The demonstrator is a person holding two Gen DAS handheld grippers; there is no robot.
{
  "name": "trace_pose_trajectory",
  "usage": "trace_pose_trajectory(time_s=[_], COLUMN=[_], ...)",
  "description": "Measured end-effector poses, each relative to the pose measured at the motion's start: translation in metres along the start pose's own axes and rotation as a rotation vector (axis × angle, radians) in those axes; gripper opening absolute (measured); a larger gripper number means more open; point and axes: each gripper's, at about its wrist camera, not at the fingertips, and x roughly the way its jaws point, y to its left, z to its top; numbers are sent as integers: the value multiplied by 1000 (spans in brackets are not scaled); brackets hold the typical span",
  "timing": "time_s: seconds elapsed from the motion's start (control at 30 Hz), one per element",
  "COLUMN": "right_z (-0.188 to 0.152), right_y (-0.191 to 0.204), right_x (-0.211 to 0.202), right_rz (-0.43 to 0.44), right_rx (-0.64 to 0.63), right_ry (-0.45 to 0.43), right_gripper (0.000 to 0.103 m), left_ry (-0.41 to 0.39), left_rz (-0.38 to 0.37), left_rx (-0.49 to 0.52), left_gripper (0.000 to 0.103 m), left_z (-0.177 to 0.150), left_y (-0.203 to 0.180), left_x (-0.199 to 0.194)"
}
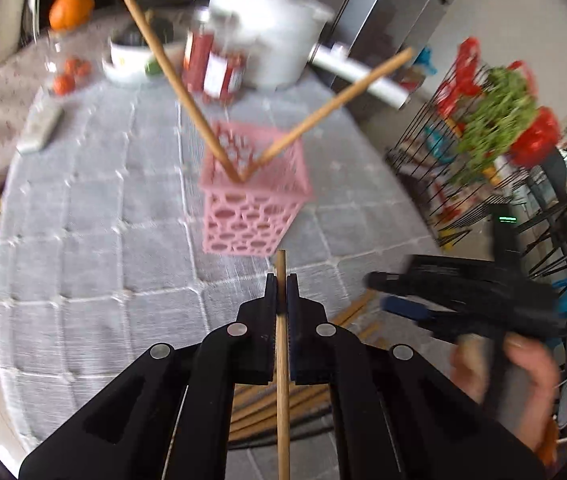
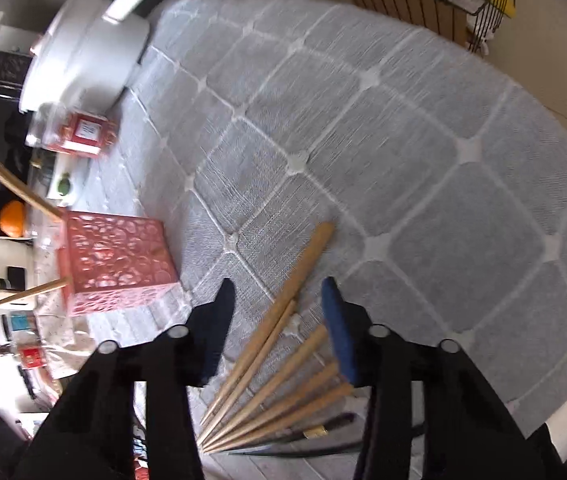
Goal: Organize utensils
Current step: 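Grasp another wooden chopstick with the left tool while the right tool grasps one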
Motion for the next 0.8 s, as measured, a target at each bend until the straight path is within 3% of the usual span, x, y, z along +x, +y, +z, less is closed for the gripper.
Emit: trace_pose_trajectory(time_s=[0.1,0.17,0.4,0.53,0.73,0.8], right_z=[3,5,-5,-22,-46,-48], right_y=[6,7,1,10,9,8], right_x=[16,20,3,-53,-134,-149], right_rz=[-25,-41,44,131,177,200], right_rx=[0,0,21,-75,-200,-217], right_ry=[9,-7,-34,-126,-323,-347], right_gripper=[30,14,11,10,8,8], left_ry=[-72,-122,-247,-335,-447,-473], left_rz=[14,32,-7,-27,-14,-9], left_rx=[29,54,68,69,74,67], left_gripper=[4,4,4,4,4,4], left_z=[-1,0,16,31,67,80], left_y=[-5,-7,-23,-33,-52,-57], left_x=[-24,-42,-82,-113,-141,-146])
